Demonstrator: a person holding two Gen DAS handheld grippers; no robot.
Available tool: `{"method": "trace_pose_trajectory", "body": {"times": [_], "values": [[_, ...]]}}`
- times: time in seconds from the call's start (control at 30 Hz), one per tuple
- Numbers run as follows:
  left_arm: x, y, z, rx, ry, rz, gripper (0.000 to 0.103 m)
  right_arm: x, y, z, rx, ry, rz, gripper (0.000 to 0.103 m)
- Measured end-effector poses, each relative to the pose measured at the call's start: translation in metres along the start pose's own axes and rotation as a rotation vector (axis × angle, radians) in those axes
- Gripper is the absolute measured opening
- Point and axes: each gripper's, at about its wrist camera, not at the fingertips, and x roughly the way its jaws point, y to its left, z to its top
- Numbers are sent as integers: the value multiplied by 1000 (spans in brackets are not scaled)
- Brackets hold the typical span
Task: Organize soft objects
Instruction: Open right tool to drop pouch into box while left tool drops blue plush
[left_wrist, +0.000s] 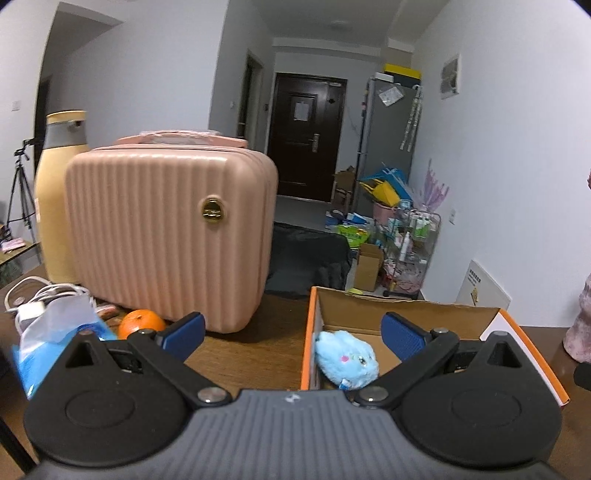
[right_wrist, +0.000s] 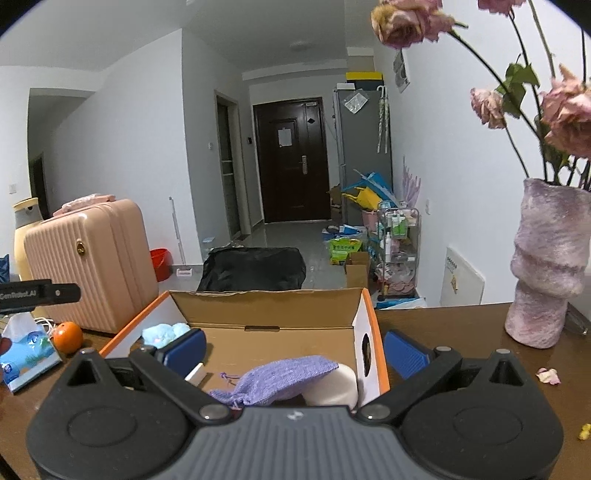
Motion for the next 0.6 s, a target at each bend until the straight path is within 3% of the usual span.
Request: {"method": "trace_pose_trajectory", "body": {"times": [0.3,0.6], "values": [[-32,1,-3,-50,-6,67,103,-28,28,-4,-27,2,-80,103],[-85,-2,-17,-25,-1,49,103,-79,48,-25,-50,19,-84,103]]}}
